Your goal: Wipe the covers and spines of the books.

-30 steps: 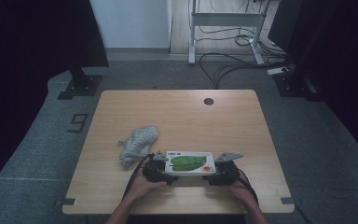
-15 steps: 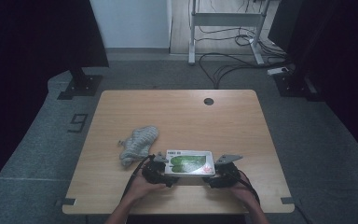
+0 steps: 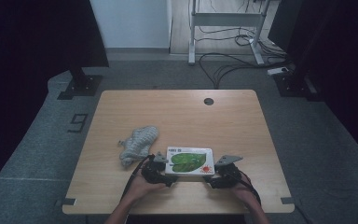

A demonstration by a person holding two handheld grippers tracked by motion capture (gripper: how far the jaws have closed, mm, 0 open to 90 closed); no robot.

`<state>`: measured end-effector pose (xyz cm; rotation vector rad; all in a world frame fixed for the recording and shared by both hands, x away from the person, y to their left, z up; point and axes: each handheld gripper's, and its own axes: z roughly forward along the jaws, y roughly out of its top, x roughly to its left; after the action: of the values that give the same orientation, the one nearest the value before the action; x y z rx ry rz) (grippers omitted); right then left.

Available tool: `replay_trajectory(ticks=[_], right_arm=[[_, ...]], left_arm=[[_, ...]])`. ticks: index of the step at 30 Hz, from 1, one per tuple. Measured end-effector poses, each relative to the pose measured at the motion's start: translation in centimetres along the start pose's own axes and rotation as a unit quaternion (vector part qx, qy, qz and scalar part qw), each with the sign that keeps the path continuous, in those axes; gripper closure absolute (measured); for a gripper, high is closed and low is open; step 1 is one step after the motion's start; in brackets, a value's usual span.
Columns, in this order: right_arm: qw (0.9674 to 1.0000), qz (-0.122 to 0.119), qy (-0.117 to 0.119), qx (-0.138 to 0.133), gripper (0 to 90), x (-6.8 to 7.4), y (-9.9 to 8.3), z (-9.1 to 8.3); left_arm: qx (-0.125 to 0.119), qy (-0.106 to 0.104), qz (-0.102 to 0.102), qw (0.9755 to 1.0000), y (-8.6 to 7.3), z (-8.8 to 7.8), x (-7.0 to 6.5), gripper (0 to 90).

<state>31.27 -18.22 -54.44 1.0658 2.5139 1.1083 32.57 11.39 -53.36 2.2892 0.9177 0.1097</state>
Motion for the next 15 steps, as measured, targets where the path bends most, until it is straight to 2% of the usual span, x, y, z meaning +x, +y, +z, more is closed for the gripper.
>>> replay_trajectory(ticks=[11,15], right_arm=[[1.0000,-0.003,0.005,0.001,35.1,-0.07,-0.17,-0.21],[0.9999,-0.012,0.000,0.005,35.4,0.04,-0.17,-0.22]], left_arm=[[0.006,0.009,0.003,0.9999,-0.08,-0.12,-0.23,25.1],[0.008,0.011,0.002,0.9999,-0.11,-0.21,-0.26,25.0]])
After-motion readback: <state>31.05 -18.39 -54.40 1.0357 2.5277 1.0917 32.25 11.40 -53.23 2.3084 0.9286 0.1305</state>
